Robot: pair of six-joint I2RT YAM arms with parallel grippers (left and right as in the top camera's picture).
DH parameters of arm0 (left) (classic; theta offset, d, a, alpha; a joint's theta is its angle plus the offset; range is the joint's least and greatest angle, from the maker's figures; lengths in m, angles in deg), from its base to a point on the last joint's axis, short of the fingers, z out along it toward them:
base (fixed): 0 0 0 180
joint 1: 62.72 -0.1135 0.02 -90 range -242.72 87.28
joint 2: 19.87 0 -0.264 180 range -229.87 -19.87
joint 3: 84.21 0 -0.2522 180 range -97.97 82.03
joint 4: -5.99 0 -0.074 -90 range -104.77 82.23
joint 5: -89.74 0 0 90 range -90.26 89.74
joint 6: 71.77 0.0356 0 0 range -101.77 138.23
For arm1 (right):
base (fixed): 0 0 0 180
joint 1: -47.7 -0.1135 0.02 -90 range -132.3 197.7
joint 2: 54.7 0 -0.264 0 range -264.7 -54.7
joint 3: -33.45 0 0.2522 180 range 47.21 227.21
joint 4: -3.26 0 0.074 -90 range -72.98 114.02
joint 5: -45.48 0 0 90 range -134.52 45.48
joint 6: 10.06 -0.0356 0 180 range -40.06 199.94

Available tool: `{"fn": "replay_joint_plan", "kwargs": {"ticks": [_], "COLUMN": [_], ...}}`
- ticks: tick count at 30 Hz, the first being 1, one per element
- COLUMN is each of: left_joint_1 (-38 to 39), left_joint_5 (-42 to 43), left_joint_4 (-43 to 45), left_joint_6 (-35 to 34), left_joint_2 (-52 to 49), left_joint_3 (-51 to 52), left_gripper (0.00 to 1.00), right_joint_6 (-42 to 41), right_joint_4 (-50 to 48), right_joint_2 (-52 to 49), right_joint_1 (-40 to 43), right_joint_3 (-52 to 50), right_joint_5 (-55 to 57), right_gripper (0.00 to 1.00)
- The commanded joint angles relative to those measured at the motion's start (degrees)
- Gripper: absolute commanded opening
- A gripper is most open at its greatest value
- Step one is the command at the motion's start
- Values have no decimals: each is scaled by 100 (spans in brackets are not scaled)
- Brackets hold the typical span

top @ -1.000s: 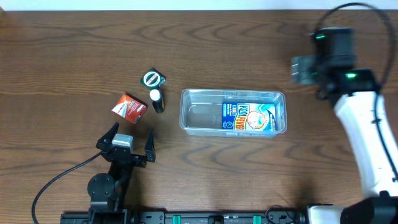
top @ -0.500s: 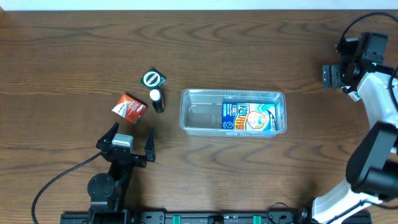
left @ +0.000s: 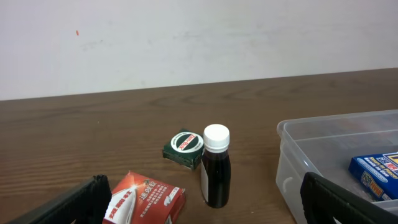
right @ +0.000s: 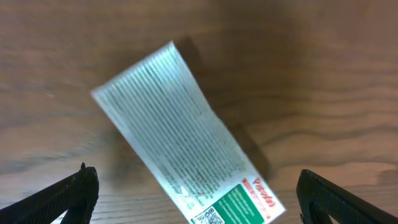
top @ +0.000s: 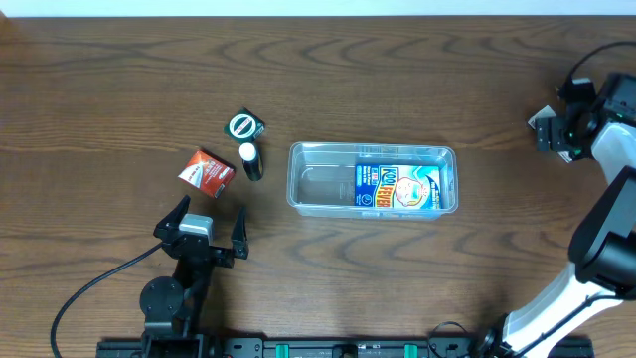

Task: Pack container
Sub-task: 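Move the right gripper to the white-green box and grasp it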

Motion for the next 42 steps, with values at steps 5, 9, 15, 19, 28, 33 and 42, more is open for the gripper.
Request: {"fn": "replay_joint_plan", "kwargs": {"ticks": [5,9,15,19,28,33,42], "left_joint_1": [-28,-28,-28,-28,-28,-28,-28], "left_joint_5": [37,37,37,37,37,37,37], "left_joint_4": [-190,-190,-190,-190,-190,-190,-190], "left_joint_6": [76,76,76,76,76,76,76], "left_joint_2": [35,35,35,35,35,35,35], "left_joint_3": [101,101,101,101,101,101,101], "left_gripper": [98,98,98,98,98,98,98], "right_joint_6": [111,111,-122,-391,-415,-933,-1589], "right_joint_4": [-90,-155,-214,-275,-210,-122,260], "right_joint_2": [-422,-535,-575,-575,-575,-549,-168], "right_joint_1": [151,151,151,151,151,149,122], "right_joint_3": [66,66,66,70,70,70,70], "right_joint_5": [-533,-540,-562,-562,-260,-264,-658], "right_gripper": [99,99,99,99,63,48,38]}}
